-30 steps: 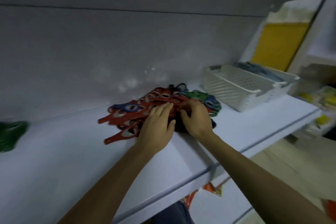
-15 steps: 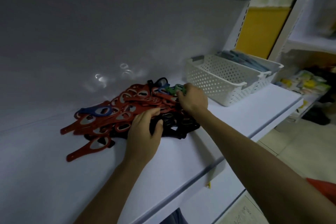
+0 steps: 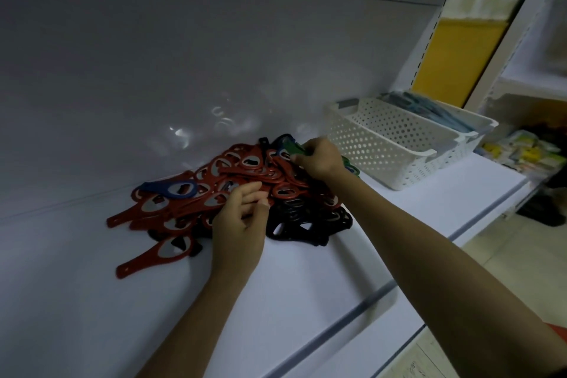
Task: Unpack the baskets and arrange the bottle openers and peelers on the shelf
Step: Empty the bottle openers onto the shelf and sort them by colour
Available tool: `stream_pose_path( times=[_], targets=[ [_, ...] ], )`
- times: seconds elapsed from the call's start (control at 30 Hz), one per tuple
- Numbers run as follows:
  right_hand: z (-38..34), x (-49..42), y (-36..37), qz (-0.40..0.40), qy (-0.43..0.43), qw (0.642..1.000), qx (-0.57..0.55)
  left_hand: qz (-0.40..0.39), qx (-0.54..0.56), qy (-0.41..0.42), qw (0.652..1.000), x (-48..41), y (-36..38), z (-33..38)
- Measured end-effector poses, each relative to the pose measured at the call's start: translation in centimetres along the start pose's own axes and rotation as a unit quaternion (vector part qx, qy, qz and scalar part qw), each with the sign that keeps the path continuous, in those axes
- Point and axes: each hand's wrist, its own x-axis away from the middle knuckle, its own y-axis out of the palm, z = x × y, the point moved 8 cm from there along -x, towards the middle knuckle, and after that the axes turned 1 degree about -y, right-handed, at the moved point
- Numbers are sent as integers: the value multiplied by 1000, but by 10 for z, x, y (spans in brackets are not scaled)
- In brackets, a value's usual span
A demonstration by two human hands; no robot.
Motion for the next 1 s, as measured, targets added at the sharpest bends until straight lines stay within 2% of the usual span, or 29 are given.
stream_pose_path(
  times=[0.13,0.33,0.4,0.47,0.53,0.63,0.73,0.87,0.93,1.0],
  targets=[
    [1,8,2,-26,-5,996,-83,5,17,-2,1000,0,-1,-1],
    [-37,29,-7,22,-111,986,-126,35,28,13,999,-3,-12,2],
    [-56,38,-6,22,-123,974,-190,47,34,17,998,-6,-19,2],
    [-71,46,-3,10,-94,945,-312,52,61,10,997,-9,-25,1],
    [-82,55,11,-51,-36,905,-420,32,133,-30,990,-11,-24,-3],
    [-92,75,36,-141,13,859,-492,-25,243,-101,965,-11,-14,-7],
    [-93,84,42,-141,13,855,-498,-21,251,-140,958,-11,-15,-9],
    [-76,74,33,-56,78,824,-559,14,277,-173,945,-12,-21,-16],
    [-65,70,28,-29,98,834,-543,35,293,-182,938,-13,-23,-17],
    [-62,70,29,-47,96,845,-524,53,290,-178,939,-14,-26,-19]
  ],
)
